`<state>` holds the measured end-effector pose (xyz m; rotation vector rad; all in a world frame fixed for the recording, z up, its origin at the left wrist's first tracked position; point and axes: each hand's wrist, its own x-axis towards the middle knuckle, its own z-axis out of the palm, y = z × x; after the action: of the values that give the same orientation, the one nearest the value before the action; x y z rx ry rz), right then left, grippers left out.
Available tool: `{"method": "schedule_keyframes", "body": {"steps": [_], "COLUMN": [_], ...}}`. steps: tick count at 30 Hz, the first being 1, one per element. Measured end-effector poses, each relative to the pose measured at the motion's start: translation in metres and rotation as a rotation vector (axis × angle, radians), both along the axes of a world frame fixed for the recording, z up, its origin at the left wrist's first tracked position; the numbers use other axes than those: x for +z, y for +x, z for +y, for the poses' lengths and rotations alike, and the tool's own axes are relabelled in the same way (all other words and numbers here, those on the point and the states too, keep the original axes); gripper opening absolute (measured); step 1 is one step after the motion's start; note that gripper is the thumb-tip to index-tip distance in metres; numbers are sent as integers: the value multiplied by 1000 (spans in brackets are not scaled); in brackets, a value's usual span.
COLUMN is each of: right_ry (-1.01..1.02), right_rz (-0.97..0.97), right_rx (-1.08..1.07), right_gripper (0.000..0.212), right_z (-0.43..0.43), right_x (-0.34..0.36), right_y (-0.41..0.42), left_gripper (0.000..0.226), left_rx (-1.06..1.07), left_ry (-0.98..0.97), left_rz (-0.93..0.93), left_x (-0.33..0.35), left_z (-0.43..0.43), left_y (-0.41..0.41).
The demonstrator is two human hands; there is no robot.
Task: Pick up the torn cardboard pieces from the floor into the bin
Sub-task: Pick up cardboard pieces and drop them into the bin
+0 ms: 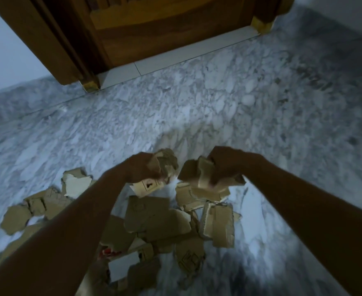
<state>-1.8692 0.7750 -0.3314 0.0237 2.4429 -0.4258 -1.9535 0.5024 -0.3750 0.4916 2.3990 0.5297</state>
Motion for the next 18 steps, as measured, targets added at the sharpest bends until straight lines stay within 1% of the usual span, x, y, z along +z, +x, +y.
{"method": "schedule_keyframes", "body": {"steps": [1, 3, 5, 7, 9, 11, 14, 16, 18], "right_ry": [42, 141, 180, 201, 195, 174, 172, 222, 220], "right_rz": [-22, -59, 0, 67, 58, 24, -16, 11, 29], "right_rx": [52, 162, 211, 235, 247, 215, 178, 216, 222], "right_gripper": [60, 78, 88, 97, 103, 103, 94, 92, 91], "right_z": [-8, -22, -29, -31, -32, -34, -36, -36, -36], "right_x": [-10, -33, -55, -66, -70, -69, -66, -63, -61], "right_y": [4, 16, 23, 24, 22, 19, 17, 17, 18], "left_gripper": [48, 49, 50, 54, 53, 47, 47, 41, 33], "left_rx": [-32, -37, -10, -65, -104, -81, -67, -61, -71], "left_ry": [-22, -51, -63, -57, -37, -43, -124, -143, -139], "left_rz": [25, 75, 141, 178, 167, 146, 145, 164, 196], "left_x": [-10, -29, -38, -41, -43, -43, -41, -37, -37], "left_z": [5, 14, 20, 22, 18, 16, 20, 25, 26], "left_y": [8, 21, 27, 26, 24, 23, 24, 24, 25]}}
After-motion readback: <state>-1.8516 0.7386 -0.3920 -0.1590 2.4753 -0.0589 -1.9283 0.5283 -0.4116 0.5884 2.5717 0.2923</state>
